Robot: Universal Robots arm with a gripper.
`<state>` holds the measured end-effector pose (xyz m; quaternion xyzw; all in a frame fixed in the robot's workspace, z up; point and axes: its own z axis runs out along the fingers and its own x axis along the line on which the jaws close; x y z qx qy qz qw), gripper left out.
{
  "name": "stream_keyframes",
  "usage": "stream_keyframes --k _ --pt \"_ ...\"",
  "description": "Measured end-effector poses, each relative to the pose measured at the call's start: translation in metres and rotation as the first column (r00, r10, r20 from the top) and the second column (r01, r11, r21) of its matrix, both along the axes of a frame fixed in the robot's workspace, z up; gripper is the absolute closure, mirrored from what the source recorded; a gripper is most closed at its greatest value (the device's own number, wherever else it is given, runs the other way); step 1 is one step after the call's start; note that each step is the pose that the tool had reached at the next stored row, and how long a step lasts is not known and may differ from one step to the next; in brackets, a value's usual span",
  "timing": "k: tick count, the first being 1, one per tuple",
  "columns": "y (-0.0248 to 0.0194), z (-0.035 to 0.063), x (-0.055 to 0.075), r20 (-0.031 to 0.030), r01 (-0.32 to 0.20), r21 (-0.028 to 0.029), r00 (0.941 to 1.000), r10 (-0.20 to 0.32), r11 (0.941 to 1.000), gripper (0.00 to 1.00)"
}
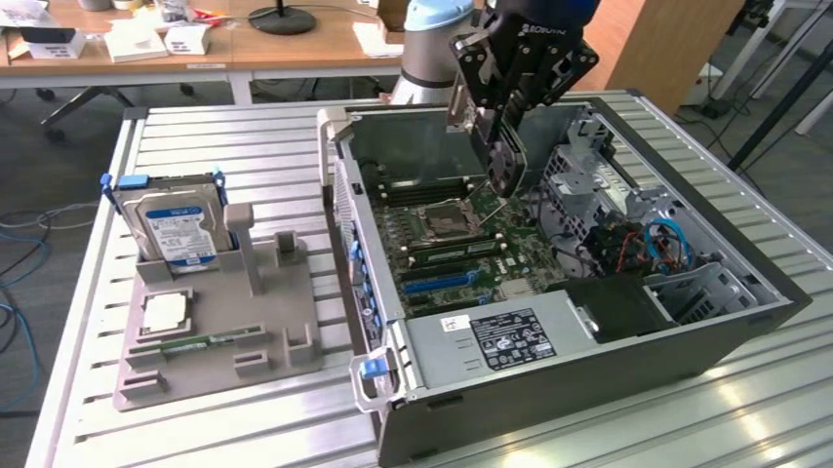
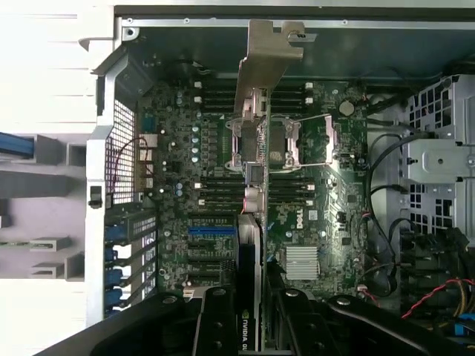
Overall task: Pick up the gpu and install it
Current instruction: 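Pick up the gpu and move the gpu toward the slot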
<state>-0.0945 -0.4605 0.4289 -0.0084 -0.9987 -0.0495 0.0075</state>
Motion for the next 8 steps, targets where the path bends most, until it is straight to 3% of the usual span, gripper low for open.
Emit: stream_keyframes --k 8 --pt "0.0 -0.0001 0.0013 0.0 -0.039 -0.0001 0.9992 0.039 0.9992 0.74"
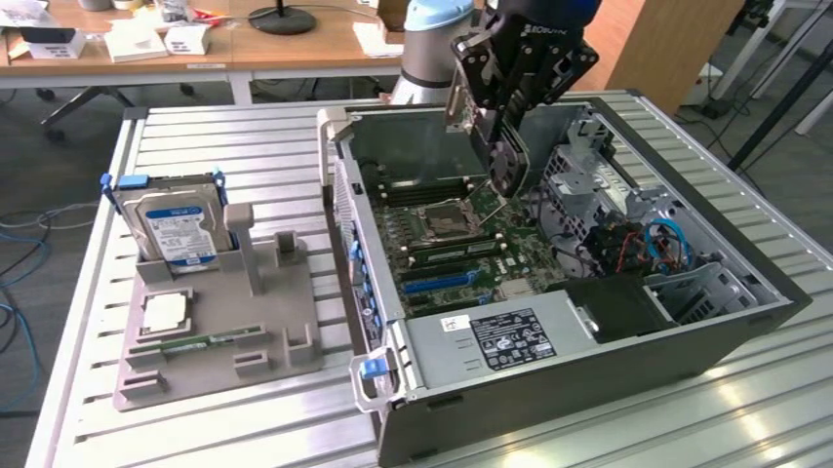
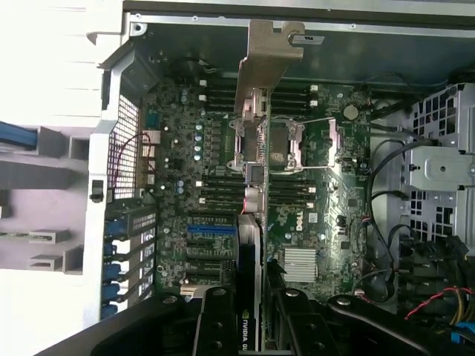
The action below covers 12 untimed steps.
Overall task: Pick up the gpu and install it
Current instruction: 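Pick up the gpu and move the gpu toward the slot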
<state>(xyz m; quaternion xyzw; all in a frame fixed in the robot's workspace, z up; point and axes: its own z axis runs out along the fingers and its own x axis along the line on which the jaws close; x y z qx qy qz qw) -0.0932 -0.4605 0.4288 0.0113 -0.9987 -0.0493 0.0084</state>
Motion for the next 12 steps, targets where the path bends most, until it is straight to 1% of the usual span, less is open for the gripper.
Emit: stream_keyframes --k 2,6,9,12 --pt "0.0001 -0.0001 0.001 0.0 0.0 0.0001 1.0 0.0 1.0 0.74" --pt "0.0 -0.0002 0.008 -0.0001 0.0 0.0001 1.0 0.0 1.0 0.74" --pt "0.0 -0.0003 0.01 0.0 0.0 0.0001 1.0 0.0 1.0 0.74" --pt "0.0001 -0.0005 0.014 0.0001 -0.003 0.0002 1.0 0.003 1.0 0.74"
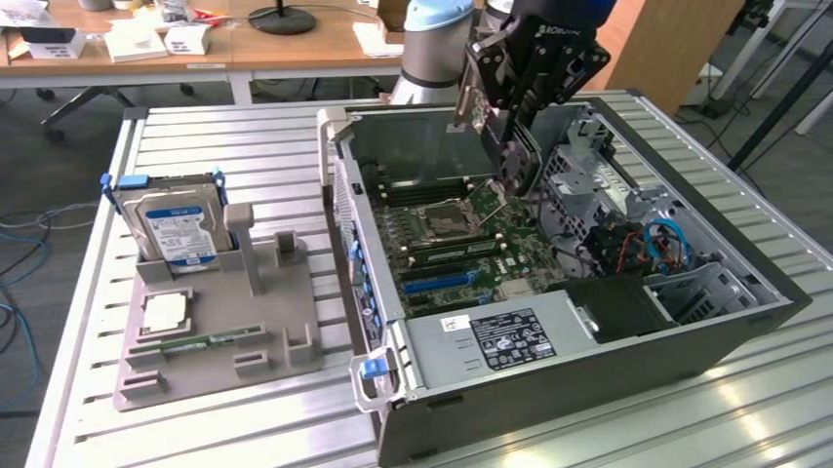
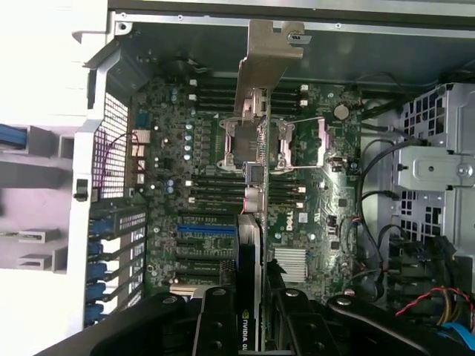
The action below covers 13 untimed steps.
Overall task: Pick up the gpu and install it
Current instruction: 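Pick up the gpu and move the gpu toward the slot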
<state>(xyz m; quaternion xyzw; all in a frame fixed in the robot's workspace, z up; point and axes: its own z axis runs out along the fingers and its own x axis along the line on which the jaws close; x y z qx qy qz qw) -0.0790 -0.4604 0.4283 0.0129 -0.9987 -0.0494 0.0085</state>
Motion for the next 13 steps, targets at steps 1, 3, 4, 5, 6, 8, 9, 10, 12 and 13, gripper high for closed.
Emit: stream_keyframes --k 1,3,4,5,6,8,9,10,12,13 --pt "-0.0001 0.0 0.0008 0.0 -0.002 0.0 1.0 0.002 1.0 0.74" --pt "-0.0001 -0.0001 0.001 0.0 -0.005 -0.0001 1.0 0.005 1.0 0.74" --pt "0.0 -0.0003 0.0011 0.0001 -0.005 0.0 1.0 0.005 1.0 0.74" --pt "0.0 -0.0007 0.0011 0.0001 -0.006 0.0001 1.0 0.006 1.0 0.74" --pt "0.0 -0.0012 0.0011 0.0 -0.007 -0.0001 1.0 0.007 1.0 0.74" --pt "0.0 -0.0026 0.0011 0.0 -0.008 -0.0002 1.0 0.008 1.0 0.74" --pt "0.0 -0.0034 0.0011 0.0 -0.009 0.0 1.0 0.009 1.0 0.74" --pt "0.0 -0.0044 0.0011 0.0 -0.01 0.0 0.9999 0.01 0.9999 0.74" --pt "0.0 -0.0068 0.0011 0.0 -0.012 0.0 0.9999 0.012 0.9999 0.74" --pt "0.0 -0.0078 0.0011 0.0 -0.013 -0.0001 0.9999 0.013 0.9999 0.74"
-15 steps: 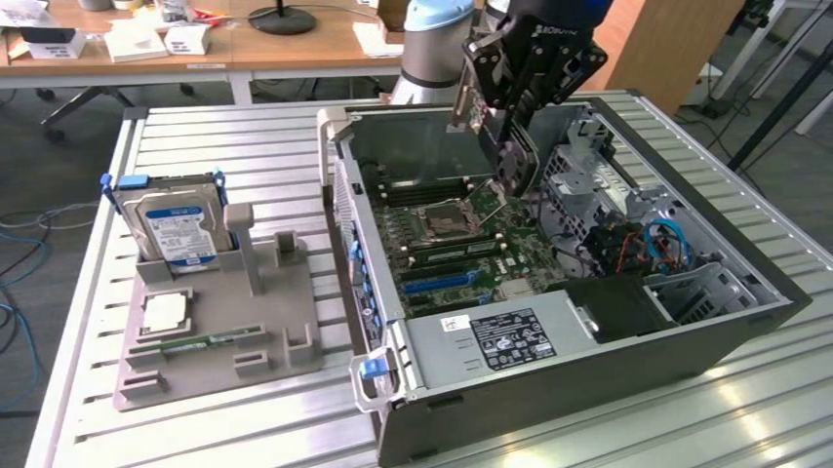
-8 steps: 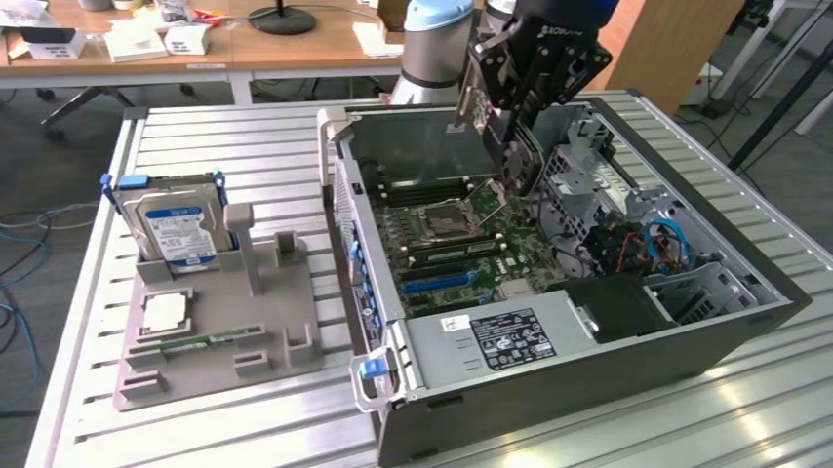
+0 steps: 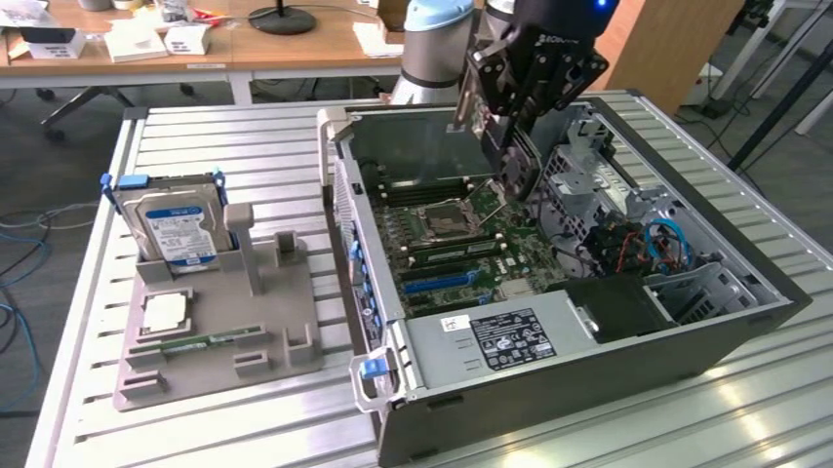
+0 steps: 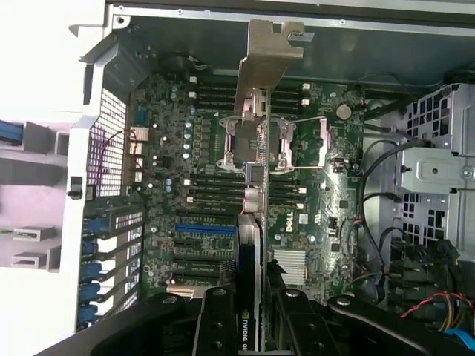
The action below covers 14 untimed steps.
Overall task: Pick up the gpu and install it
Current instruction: 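Pick up the gpu and move the gpu toward the slot, then insert the gpu into the slot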
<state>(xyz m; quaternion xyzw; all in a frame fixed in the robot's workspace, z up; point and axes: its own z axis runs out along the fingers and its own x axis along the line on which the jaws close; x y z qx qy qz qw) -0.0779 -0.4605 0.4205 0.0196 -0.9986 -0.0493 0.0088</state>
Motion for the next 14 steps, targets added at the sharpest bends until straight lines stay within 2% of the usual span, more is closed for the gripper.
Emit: stream_keyframes --k 14 --pt "0.0 -0.0014 0.0072 0.0 -0.011 0.0 0.9999 0.011 0.9999 0.74"
